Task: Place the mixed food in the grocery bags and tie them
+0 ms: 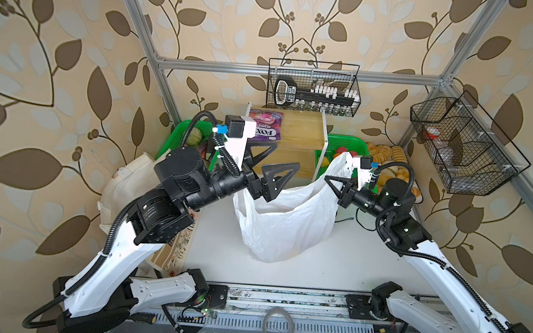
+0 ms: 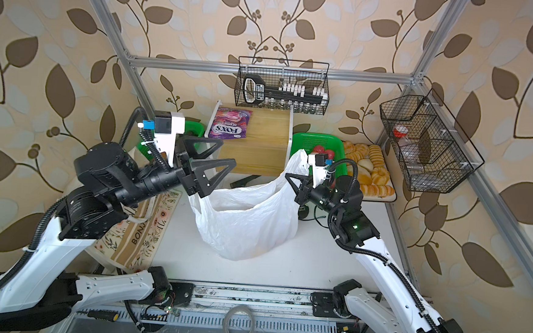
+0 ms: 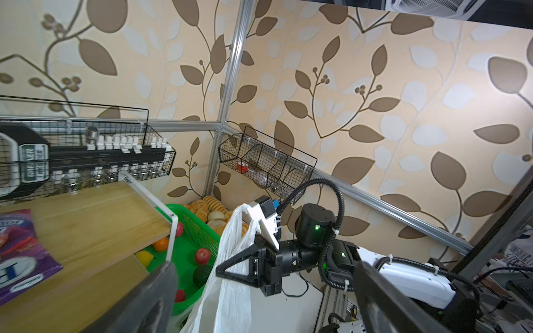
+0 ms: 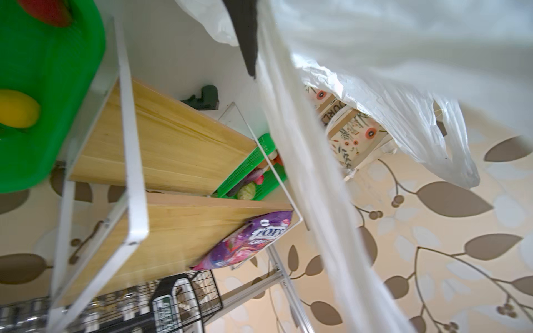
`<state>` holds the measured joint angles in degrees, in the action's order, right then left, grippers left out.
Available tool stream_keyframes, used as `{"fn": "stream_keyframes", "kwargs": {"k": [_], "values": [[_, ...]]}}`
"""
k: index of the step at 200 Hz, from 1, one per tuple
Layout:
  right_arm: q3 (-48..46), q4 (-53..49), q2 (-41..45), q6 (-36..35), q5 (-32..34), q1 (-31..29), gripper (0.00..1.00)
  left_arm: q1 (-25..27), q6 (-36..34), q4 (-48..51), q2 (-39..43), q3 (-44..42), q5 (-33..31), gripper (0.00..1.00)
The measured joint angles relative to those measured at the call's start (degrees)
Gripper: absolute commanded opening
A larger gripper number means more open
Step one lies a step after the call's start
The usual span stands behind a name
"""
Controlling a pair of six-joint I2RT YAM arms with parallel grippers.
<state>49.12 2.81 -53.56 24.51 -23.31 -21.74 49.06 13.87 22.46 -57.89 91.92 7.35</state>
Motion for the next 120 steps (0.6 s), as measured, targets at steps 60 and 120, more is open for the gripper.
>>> {"fn": "stream_keyframes", "kwargs": {"k": [60,120], "values": [[0.0,-5.7,1.4,2.4,7.4,0.9,0.0,0.0,-3.1,11.0,14.9,-15.8,-17.5,0.99],[0.0,-6.1,1.4,4.0,7.6,0.9,0.0,0.0,-9.3,16.3,19.2,-26.4,-22.9,0.99]]}}
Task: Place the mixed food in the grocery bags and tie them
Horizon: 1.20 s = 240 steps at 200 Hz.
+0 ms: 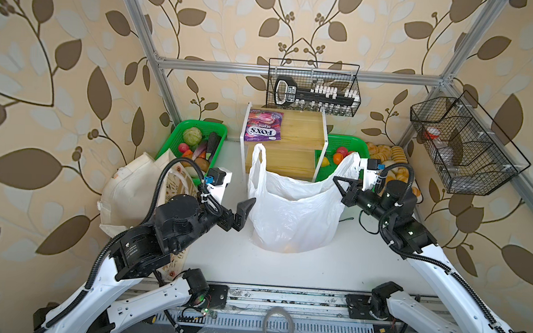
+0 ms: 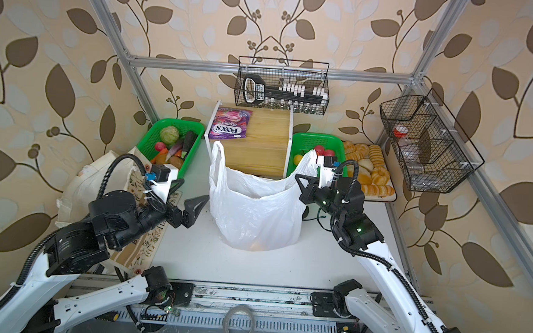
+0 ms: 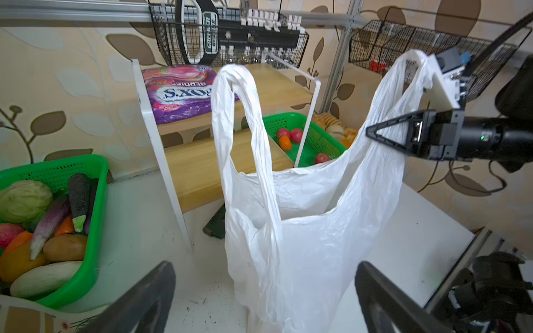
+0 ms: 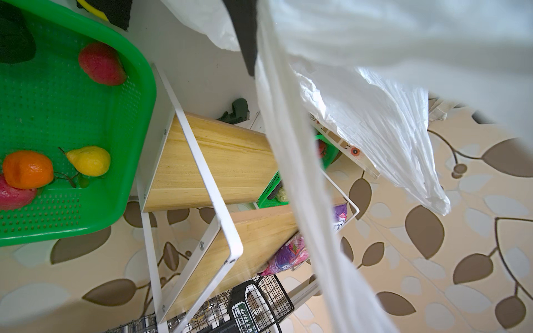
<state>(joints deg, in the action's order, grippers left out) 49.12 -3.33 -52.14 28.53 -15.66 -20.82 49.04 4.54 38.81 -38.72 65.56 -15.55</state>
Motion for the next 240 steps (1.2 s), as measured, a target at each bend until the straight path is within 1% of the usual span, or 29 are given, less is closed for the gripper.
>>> {"fn": "stream_keyframes", "kwargs": {"k": [26,39,50,72,82,90,100,123,145,174,216,227,234,240], "values": [[0.0,-0.1,0.0,0.5,-0.2,0.0,0.0,-1.7,-3.9,-0.6,-1.7,-3.2,2.3,0.99],[0.0,-0.1,0.0,0.7,-0.4,0.0,0.0,-4.6,-4.9,-1.5,-3.1,-4.1,4.3,0.99],[0.0,-0.2,0.0,0.8,-0.6,0.0,0.0,-9.2,-5.4,-2.4,-4.2,-4.4,7.6,0.99],[0.0,-0.2,0.1,0.9,-0.9,0.0,0.0,-21.4,-4.9,-5.5,-6.2,-5.2,18.0,0.99],[0.0,-0.3,0.3,0.9,-1.0,0.0,0.0,-25.9,-4.3,-7.0,-7.0,-5.3,23.1,0.99],[0.0,-0.4,0.5,0.9,-1.1,0.0,0.0,-28.9,-3.9,-8.2,-7.8,-5.3,27.3,0.99],[0.0,-0.5,0.7,0.9,-1.3,0.0,0.0,-31.1,-3.3,-9.9,-9.0,-5.3,32.4,0.99],[0.0,-0.8,1.0,0.9,-1.3,0.0,0.0,-31.9,-2.6,-12.6,-11.6,-5.3,41.9,0.99],[0.0,-0.8,1.2,0.9,-1.4,0.0,0.0,-31.9,-2.4,-15.2,-12.0,-6.1,47.0,0.99],[0.0,-0.8,1.2,0.9,-1.7,0.0,0.0,-31.9,-1.7,-17.7,-10.5,-7.6,49.1,0.99],[0.0,-0.8,1.1,1.3,-2.2,0.0,0.0,-31.9,-1.8,-19.6,-10.4,-9.3,49.0,0.99],[0.0,-0.8,1.1,1.3,-2.4,0.0,0.0,-31.9,-2.0,-19.9,-10.6,-9.9,48.3,0.92],[0.0,-0.8,1.1,1.5,-2.6,0.0,0.0,-31.9,-2.3,-20.2,-10.9,-10.2,48.2,0.82],[0.0,-0.8,1.1,1.5,-2.8,0.0,0.0,-31.9,-2.5,-20.4,-11.3,-10.2,48.3,0.77]]}}
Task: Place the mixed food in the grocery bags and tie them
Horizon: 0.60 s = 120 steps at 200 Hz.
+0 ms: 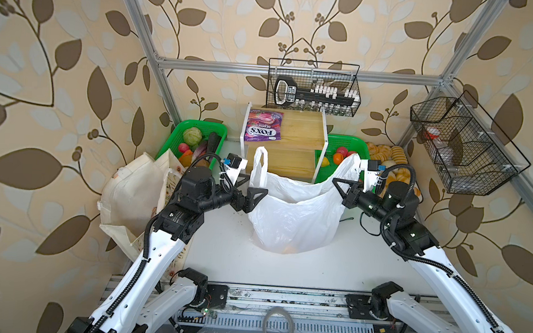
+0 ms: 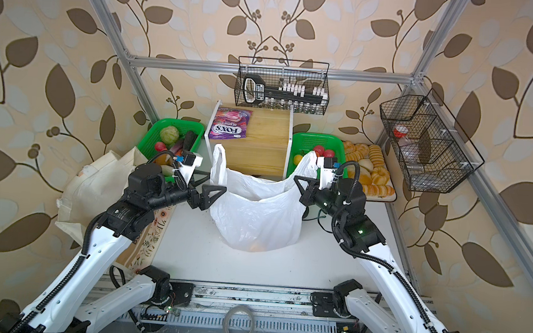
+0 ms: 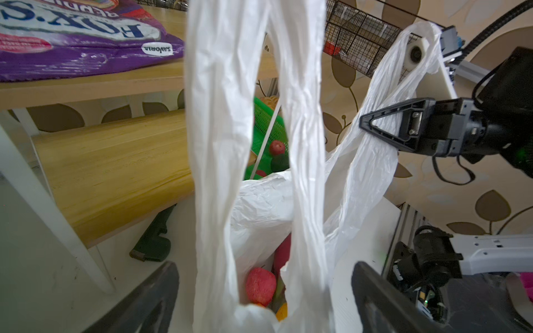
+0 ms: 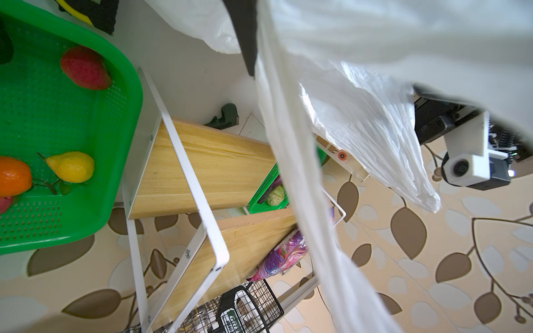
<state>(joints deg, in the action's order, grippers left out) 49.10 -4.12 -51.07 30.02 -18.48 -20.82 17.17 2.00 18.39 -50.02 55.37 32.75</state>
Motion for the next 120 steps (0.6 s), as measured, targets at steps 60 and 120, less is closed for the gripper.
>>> {"fn": "stream_keyframes", "kwargs": {"k": [60,120], "values": [[0.0,-0.1,-1.4,0.7,-3.5,0.0,0.0,0.0,2.9,-1.3,-4.4,2.3,1.8,0.06],[3.4,-6.0,-2.0,0.8,-11.9,0.0,0.0,0.0,5.4,-0.5,-1.5,3.2,1.8,0.0]]}}
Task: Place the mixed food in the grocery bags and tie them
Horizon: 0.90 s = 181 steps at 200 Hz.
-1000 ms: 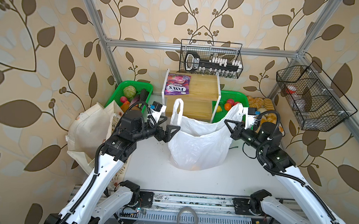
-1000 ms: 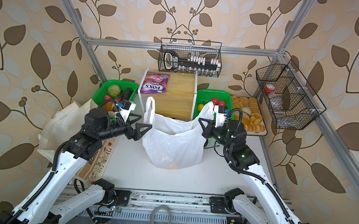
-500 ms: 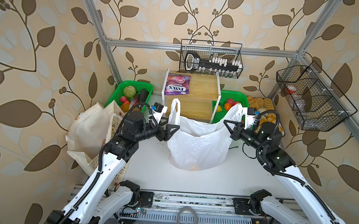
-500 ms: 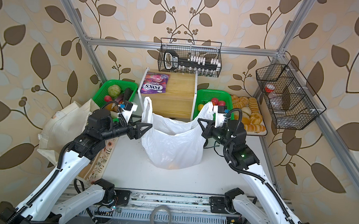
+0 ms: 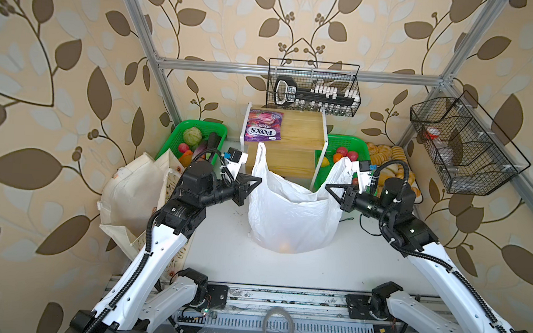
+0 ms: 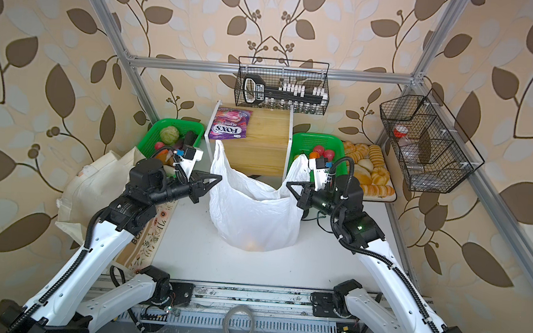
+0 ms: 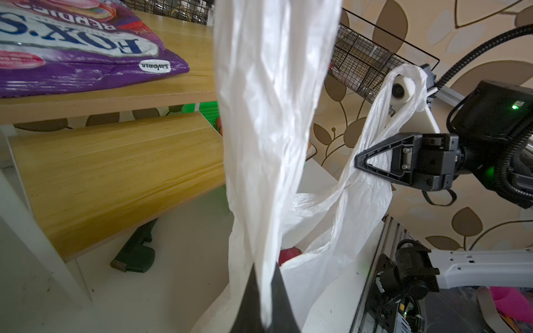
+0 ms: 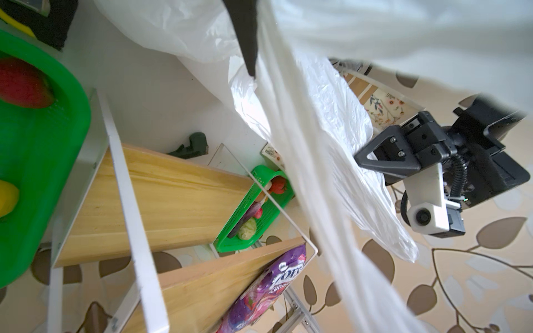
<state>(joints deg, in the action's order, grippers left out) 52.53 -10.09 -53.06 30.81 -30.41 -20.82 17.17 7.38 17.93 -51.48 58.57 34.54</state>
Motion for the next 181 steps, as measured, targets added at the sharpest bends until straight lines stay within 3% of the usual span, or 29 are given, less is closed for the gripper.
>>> {"fn": "stream_keyframes", "kwargs": {"k": [34,70,133,156,181], "values": [[5.8,-7.7,0.1,-0.7,-5.5,0.0,0.0,0.0,-1.0,8.0,2.0,6.3,1.9,0.0],[12.1,-15.4,-1.0,-2.4,-9.8,-0.7,0.0,0.0,-9.6,19.8,1.4,13.7,5.1,0.0],[16.2,-19.7,-14.5,-5.4,-11.3,-4.9,0.0,0.2,-20.4,26.8,-7.8,15.8,11.6,0.0],[16.2,-19.1,-19.6,-6.0,-11.9,-5.0,0.0,2.5,-24.7,28.2,-10.5,15.7,11.7,0.0],[16.2,-17.4,-23.4,-6.5,-13.6,-5.3,0.02,8.7,-29.9,30.6,-12.6,16.3,10.0,0.0]]}}
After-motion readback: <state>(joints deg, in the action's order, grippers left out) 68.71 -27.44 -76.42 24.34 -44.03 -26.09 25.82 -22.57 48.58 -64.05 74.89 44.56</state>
